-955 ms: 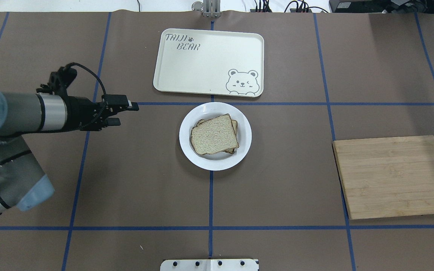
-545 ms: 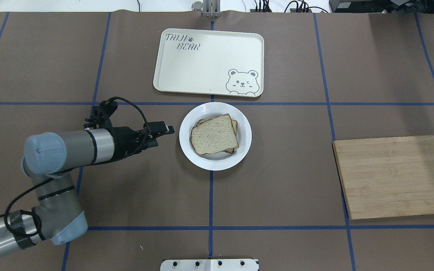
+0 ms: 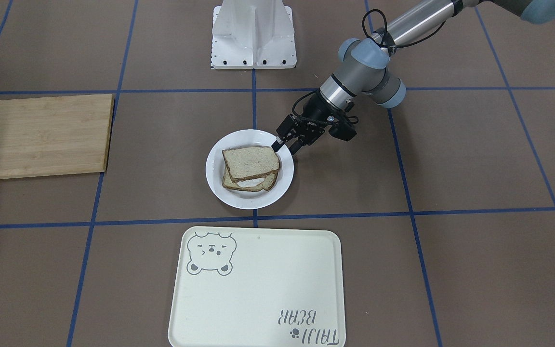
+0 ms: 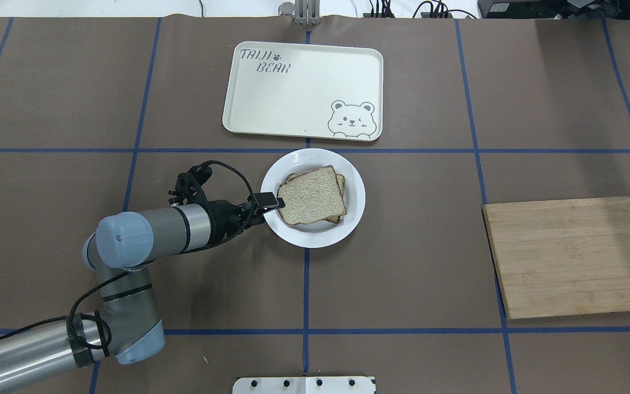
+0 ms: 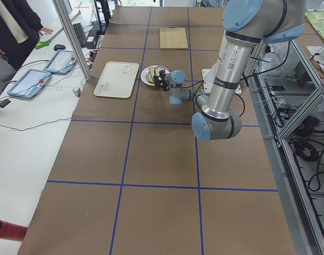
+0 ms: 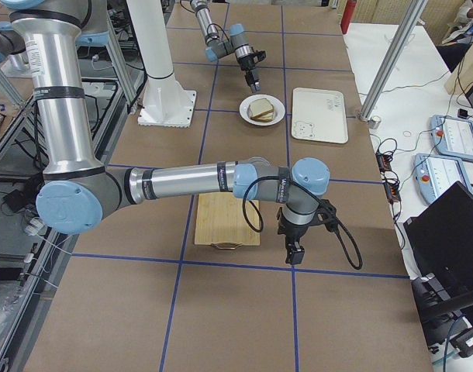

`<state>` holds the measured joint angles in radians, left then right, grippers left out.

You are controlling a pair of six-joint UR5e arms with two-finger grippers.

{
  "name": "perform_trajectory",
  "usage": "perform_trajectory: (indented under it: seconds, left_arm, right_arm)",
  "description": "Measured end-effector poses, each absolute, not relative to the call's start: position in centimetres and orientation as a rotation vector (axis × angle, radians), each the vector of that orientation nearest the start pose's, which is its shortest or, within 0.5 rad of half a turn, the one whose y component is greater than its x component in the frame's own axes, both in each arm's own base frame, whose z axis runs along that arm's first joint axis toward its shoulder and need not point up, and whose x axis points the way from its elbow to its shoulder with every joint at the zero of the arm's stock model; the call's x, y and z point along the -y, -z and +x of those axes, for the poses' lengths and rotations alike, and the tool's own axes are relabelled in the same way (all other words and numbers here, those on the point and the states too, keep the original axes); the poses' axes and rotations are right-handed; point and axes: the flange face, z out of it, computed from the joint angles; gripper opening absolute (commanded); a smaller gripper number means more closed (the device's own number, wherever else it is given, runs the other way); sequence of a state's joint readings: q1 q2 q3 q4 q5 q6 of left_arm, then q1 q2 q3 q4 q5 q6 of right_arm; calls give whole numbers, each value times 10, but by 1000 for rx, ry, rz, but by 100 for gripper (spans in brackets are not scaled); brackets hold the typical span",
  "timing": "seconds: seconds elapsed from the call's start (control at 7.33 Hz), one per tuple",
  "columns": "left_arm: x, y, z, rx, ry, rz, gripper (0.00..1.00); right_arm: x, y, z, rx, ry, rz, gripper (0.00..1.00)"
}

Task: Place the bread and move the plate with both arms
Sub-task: 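Grip the plate rim with the left gripper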

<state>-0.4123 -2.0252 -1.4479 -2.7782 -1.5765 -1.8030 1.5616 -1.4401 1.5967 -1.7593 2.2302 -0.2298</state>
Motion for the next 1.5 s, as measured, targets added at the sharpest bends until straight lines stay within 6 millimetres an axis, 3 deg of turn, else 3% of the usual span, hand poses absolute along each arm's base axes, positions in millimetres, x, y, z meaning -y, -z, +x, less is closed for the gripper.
perform_trajectory:
  seconds: [0.68, 1.36, 1.5]
  left_arm:
    - [389, -321, 563, -1556, 505, 131, 45]
    - [388, -324, 566, -1557, 504, 130, 4]
    - [388, -326, 565, -1568, 501, 131, 0]
  right_arm:
    - [540, -607, 67, 660, 217, 41, 100]
    - [540, -609, 67, 661, 216, 37, 100]
    - [540, -609, 67, 662, 216, 37, 100]
